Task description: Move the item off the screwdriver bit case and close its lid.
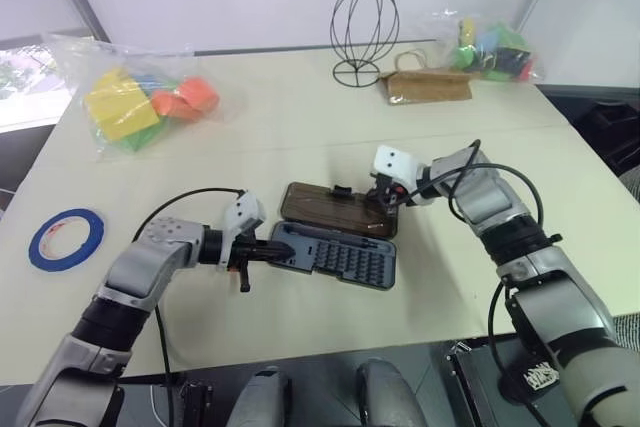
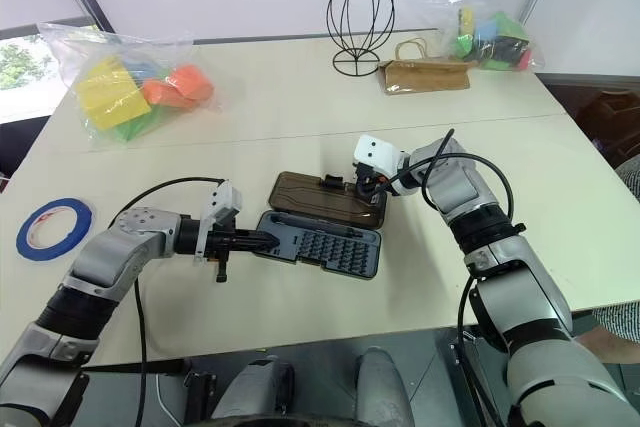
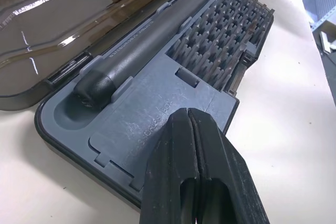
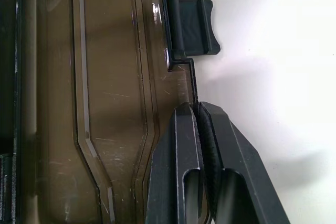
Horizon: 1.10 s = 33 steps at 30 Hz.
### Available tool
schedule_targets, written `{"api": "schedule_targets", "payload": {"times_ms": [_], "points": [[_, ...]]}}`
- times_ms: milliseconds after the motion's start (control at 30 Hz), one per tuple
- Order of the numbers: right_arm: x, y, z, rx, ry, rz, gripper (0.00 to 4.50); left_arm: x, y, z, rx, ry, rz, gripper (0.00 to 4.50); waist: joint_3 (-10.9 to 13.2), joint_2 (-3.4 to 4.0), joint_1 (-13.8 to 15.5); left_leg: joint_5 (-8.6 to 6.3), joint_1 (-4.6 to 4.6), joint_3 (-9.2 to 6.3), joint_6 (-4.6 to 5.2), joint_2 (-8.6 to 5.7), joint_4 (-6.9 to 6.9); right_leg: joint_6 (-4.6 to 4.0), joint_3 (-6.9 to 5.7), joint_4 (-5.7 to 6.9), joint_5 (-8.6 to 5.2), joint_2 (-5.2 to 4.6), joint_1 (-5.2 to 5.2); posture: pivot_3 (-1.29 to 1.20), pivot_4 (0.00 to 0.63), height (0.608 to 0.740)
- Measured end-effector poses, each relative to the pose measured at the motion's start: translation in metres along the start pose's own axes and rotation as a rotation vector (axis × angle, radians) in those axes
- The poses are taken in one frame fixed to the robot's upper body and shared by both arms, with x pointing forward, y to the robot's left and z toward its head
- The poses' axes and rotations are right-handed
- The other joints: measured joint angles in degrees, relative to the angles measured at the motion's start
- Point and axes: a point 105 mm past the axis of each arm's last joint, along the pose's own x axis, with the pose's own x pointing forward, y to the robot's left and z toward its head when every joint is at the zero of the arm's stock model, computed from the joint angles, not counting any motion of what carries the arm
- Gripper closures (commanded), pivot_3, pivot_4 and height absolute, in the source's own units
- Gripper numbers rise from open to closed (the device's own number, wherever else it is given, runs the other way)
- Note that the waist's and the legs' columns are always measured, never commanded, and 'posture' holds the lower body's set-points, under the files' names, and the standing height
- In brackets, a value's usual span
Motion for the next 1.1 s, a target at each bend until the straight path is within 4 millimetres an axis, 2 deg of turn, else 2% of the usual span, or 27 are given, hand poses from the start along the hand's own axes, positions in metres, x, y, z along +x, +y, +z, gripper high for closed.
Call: {"api": "schedule_targets", "payload": {"times_ms": [167,333,467,700,933,1033,1100], "points": [[0.0,0.0,0.008,-0.149,-0.021,-0.042,4.44,0.001,0.0,0.001,0.002,-0.005,0.004,4.5,0.02,0.03,-0.14,0.01,-0.03,0.03,-0.02,0.01,-0.02,0.0,0.02,0.01,0.0,0.0,-0.08,0.0,0.15,0.74],[-0.006,0.0,0.036,-0.347,-0.099,-0.112,4.44,0.003,0.001,0.002,0.001,-0.014,0.005,4.5,0.04,0.06,-0.1,0.11,-0.07,0.04,-0.19,0.01,-0.05,0.0,0.03,0.01,0.0,0.0,-0.12,0.0,0.15,0.74],[-0.006,0.01,0.059,-0.464,-0.177,-0.121,4.44,0.004,0.003,0.003,0.001,-0.018,0.015,4.5,0.04,0.06,-0.05,0.1,-0.07,0.03,-0.18,0.01,-0.05,0.0,0.02,0.01,0.0,0.0,-0.12,0.0,0.15,0.74],[-0.003,0.02,0.061,-0.528,-0.204,-0.133,4.44,0.005,0.004,0.004,0.0,-0.024,0.031,4.5,0.05,0.05,0.27,0.1,-0.1,0.03,-0.19,-0.01,-0.02,0.0,0.02,-0.02,0.0,-0.01,-0.1,0.0,0.15,0.74],[0.0,0.021,0.046,-0.436,-0.154,-0.109,4.44,0.006,0.005,0.005,-0.003,-0.029,0.039,4.5,0.05,0.05,0.23,0.1,-0.1,0.02,-0.17,-0.01,-0.02,0.0,0.02,-0.02,0.0,-0.01,-0.09,0.0,0.15,0.74],[-0.001,0.012,0.038,-0.332,-0.112,-0.1,3.6,0.007,0.006,0.006,-0.003,-0.029,0.041,4.5,0.05,0.06,0.17,0.1,-0.1,0.03,-0.18,-0.01,-0.02,0.0,0.03,-0.02,0.0,-0.01,-0.1,0.0,0.15,0.74],[-0.006,0.0,0.034,-0.245,-0.086,-0.118,2.6,0.007,0.006,0.006,-0.003,-0.03,0.042,4.5,0.06,0.06,0.18,0.1,-0.1,0.02,-0.18,-0.01,-0.02,0.0,0.02,-0.02,0.0,-0.01,-0.1,0.0,0.15,0.74]]}}
